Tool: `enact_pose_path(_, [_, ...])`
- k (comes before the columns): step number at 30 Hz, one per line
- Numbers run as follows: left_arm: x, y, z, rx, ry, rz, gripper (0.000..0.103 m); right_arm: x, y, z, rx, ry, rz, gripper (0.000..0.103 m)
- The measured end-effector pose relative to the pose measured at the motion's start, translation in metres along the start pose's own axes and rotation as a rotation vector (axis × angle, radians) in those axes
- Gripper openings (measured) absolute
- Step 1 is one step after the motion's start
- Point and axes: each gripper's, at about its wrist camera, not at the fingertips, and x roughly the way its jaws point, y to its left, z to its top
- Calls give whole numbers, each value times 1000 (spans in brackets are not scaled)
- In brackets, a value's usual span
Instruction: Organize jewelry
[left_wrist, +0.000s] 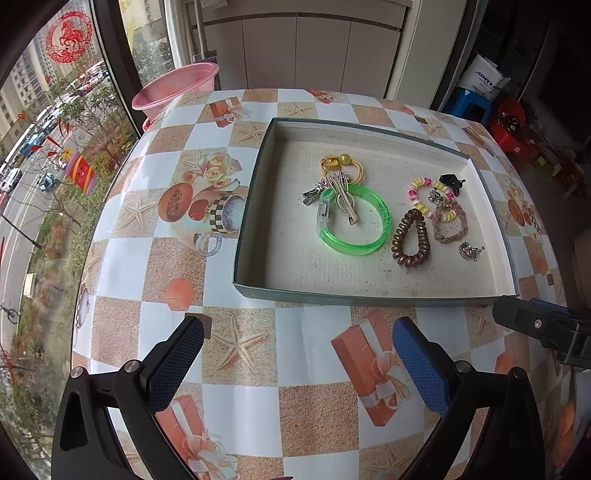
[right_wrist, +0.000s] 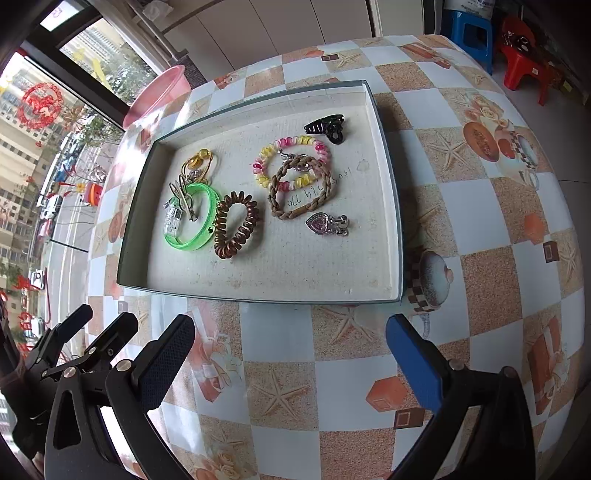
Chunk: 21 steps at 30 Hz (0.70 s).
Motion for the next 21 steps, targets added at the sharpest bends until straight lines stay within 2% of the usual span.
enact_pose_path(8, [-12,0,-23,29,-19,-11,103,-5,4,-29,-6,-33,-26,103])
enact_pose_path(15, [-21,3,-38,25,-46,8,103,-13,8,-49,-25,-110,-69,103])
enact_pose_path(21, [-28,9,-53,6,-90,39,103,-25,12,-66,-77,-206,-152,103])
